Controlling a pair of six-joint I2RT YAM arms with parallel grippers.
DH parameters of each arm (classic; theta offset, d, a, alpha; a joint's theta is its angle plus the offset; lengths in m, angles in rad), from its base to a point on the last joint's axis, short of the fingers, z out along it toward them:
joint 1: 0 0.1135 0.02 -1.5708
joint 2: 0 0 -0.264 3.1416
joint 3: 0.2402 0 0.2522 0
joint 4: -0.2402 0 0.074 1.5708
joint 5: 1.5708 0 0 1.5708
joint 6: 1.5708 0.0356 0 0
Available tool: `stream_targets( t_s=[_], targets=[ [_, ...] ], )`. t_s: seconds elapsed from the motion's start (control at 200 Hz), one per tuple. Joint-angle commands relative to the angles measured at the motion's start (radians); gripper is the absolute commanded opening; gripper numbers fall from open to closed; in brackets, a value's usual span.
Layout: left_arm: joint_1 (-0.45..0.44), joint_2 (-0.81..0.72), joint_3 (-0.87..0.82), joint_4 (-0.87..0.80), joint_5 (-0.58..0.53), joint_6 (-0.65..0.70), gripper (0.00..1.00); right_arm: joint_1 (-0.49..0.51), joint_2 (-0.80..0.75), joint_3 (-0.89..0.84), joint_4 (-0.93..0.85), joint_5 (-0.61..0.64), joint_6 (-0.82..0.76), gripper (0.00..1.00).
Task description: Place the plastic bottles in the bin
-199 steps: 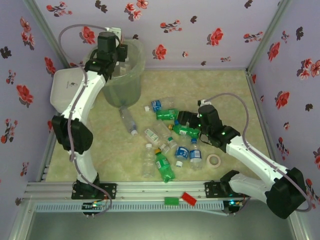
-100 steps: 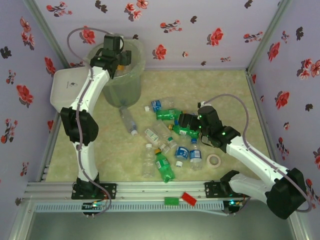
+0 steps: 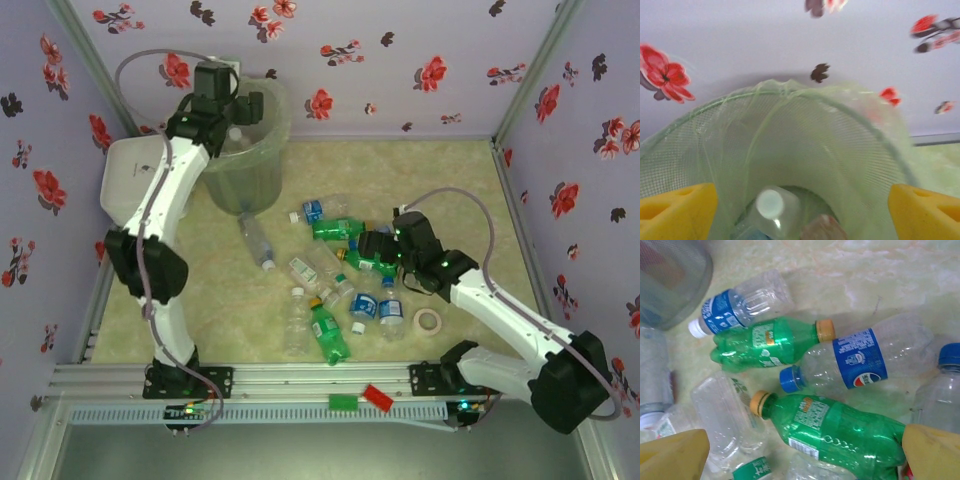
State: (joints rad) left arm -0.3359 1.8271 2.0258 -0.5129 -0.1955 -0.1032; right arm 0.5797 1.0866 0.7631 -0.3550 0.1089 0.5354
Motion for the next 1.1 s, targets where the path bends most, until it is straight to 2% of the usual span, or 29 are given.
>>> stream_targets(
  t_s=[0.0,0.12,0.295,0.405,0.59,0.805,1.095],
  targets=[
    [-0.082,-0.176,-0.143,0.142,0.067,-0.016,0.91,-0.036,0.006,0.047,-0.091,0.039,-0.042,1.0],
    [-0.187,-0.343,-0.382,0.29,0.077,-0.02,0.99,-0.098,-0.014,0.041,-0.144,0.021,-0.071,1.0],
    [-0.335,-0.536,-0.705,0.494,0.136,-0.095,1.0,-0.238,-0.035,0.007,-0.183,-0.072,-0.092,0.98],
    [-0.398,-0.591,-0.845,0.563,0.152,-0.161,1.0,-0.295,-0.021,-0.015,-0.181,-0.107,-0.096,0.9],
    [-0.456,-0.568,-0.959,0.565,0.179,-0.276,1.0,-0.369,0.052,-0.038,-0.136,-0.175,-0.075,0.85],
    [-0.525,-0.486,-1.05,0.609,0.19,-0.429,1.0,-0.386,0.14,-0.052,-0.044,-0.187,-0.025,0.84],
    [-0.534,-0.373,-1.056,0.651,0.208,-0.507,1.0,-0.401,0.261,-0.077,0.048,-0.194,0.026,0.8]
  ],
)
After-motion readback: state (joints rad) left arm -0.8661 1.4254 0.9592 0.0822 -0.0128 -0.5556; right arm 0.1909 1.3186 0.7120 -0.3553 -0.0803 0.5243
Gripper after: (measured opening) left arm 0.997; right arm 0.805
